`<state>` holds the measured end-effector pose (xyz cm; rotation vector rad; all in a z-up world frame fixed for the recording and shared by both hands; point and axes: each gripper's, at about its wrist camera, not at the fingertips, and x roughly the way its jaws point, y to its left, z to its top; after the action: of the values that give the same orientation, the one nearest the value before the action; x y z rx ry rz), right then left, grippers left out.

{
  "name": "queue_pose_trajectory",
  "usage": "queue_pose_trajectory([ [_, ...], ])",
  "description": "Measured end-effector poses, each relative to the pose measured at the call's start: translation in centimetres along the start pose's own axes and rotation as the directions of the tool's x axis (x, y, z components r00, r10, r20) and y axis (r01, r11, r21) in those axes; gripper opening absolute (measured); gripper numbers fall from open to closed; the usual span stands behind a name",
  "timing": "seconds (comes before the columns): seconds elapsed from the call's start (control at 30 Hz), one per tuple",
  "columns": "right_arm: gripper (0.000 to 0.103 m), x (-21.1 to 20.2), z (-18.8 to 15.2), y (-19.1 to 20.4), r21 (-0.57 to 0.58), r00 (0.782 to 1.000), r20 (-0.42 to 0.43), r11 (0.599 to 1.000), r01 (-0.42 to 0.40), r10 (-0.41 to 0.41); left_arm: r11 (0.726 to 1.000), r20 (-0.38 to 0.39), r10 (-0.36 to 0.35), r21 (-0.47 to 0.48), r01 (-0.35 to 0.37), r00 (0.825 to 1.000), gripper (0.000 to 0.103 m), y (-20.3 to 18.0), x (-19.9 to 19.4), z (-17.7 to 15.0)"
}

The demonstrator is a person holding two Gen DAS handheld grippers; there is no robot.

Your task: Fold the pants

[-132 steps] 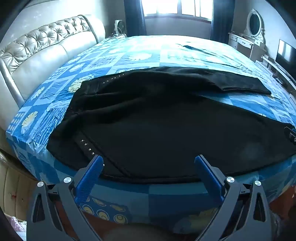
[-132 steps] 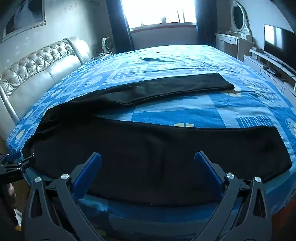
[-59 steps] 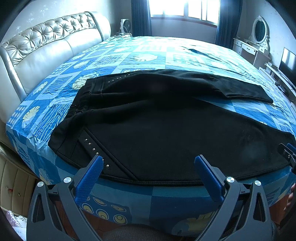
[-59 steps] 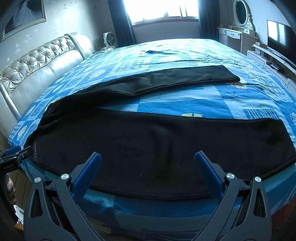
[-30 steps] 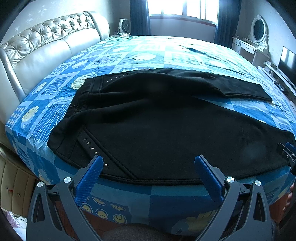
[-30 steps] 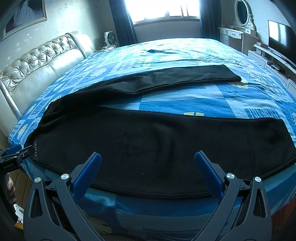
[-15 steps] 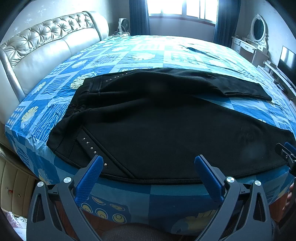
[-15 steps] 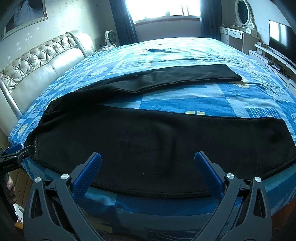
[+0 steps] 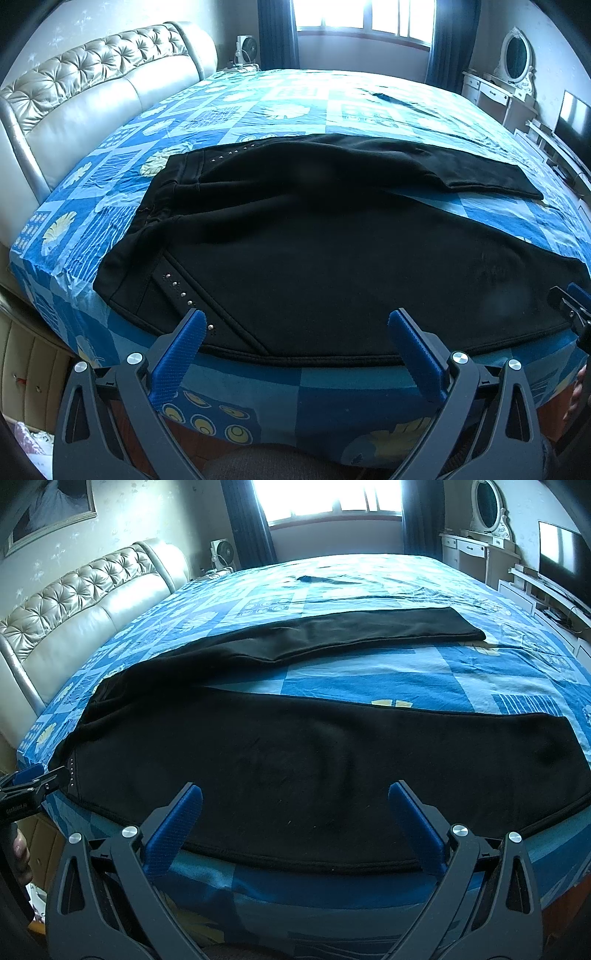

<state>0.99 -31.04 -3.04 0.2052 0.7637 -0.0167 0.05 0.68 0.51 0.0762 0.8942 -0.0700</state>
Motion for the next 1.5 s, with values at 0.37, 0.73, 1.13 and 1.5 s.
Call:
queue_pose_trajectory([
  [0.37,0.101,-2.3,1.3,0.8,-0.101,0.998,0.058,0.995,-0.009,0.015,0.970,0.072,-0.241,0.030,0.240,0.968,0.099,6.5,-1.3,4.5],
  [0.73,0.101,1.8,4.0,1.3,-0.086,0.997,-0.015,0.994,-0.071,0.070,0.870,-0.054,-0.445,-0.262,0.417,0.894,0.099,25.4,14.7,15.5],
  [1.13,0.101,6.3,6.6,3.2,-0.084,0.990,-0.049,0.988,-0.132,0.128,0.807,-0.042,-0.524,-0.345,0.480,0.851,0.099,30.0,25.4,19.4],
  [1.5,0.101,9.0,10.9,4.0,-0.093,0.950,-0.072,0.947,-0.308,0.302,0.792,-0.061,-0.563,-0.324,0.517,0.824,0.087,29.2,26.0,19.6],
])
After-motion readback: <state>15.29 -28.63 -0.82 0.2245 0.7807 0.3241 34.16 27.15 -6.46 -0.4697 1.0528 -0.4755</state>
